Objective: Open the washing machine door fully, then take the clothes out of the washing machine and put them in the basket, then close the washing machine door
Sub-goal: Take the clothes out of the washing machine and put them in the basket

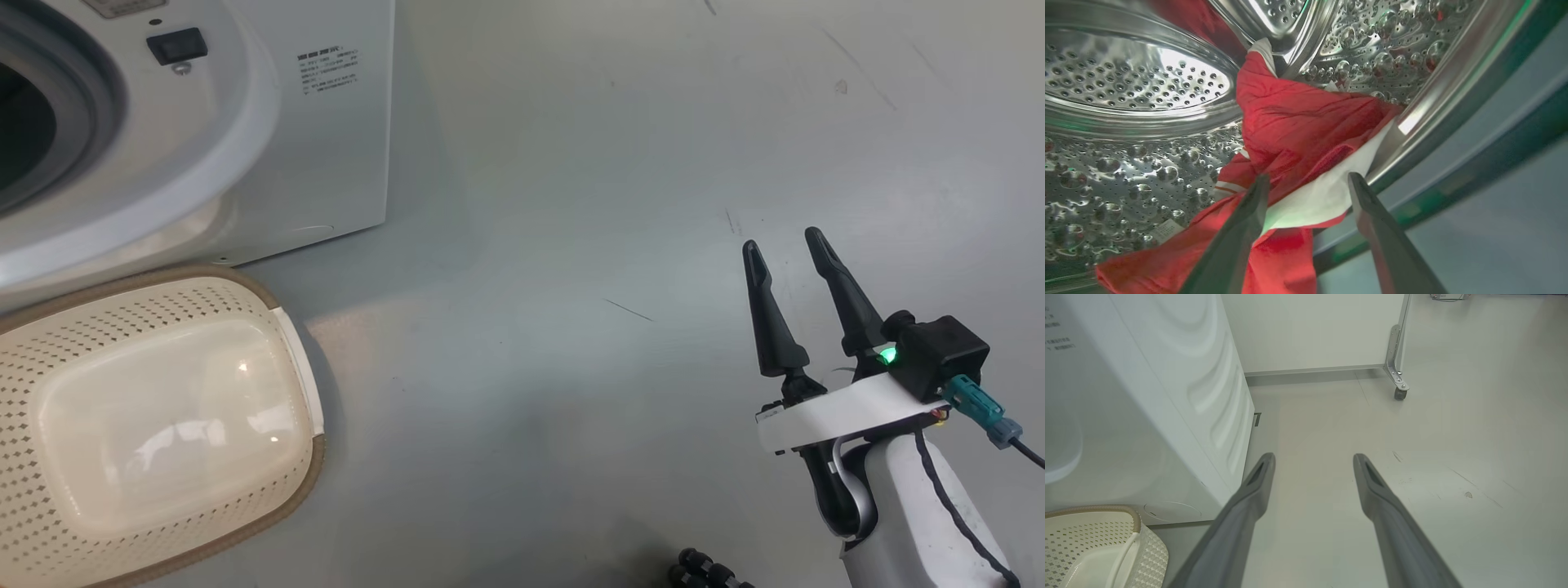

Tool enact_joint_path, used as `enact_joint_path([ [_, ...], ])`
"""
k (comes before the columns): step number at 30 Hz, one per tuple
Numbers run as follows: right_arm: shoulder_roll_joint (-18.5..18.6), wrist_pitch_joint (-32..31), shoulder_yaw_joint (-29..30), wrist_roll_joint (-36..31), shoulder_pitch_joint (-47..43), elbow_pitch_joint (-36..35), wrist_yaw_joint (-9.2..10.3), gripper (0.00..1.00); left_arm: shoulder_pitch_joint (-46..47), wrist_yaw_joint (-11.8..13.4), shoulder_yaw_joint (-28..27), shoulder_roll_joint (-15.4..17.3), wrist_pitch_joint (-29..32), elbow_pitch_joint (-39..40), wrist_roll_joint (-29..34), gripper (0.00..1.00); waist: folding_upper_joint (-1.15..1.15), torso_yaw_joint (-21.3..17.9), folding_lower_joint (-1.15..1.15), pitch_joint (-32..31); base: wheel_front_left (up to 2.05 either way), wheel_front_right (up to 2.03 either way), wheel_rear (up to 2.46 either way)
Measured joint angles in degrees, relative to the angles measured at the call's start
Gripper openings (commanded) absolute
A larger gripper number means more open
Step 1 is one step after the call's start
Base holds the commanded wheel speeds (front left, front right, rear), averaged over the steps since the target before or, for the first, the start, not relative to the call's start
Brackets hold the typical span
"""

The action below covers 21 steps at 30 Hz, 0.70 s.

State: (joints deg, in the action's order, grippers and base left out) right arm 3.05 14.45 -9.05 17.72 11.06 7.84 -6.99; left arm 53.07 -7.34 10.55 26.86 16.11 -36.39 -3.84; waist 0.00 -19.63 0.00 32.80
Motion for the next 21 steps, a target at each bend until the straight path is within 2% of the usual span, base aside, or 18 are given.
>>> enact_joint_path([
  [20,-0.4,0.0,-0.3,0.3,1.2,-0.2,0.00,1.00,6.5,0.0,-0.2,0.8,2.0,-6.7,-0.7,1.00,0.00,-1.7,0.00,2.8,0.00,0.00,0.00],
  [21,-0.5,0.0,-0.2,0.3,1.4,-0.3,0.00,1.00,6.9,0.0,-0.1,0.8,2.0,-6.9,-0.7,0.93,0.00,-1.7,-0.01,3.0,0.00,0.00,0.00],
])
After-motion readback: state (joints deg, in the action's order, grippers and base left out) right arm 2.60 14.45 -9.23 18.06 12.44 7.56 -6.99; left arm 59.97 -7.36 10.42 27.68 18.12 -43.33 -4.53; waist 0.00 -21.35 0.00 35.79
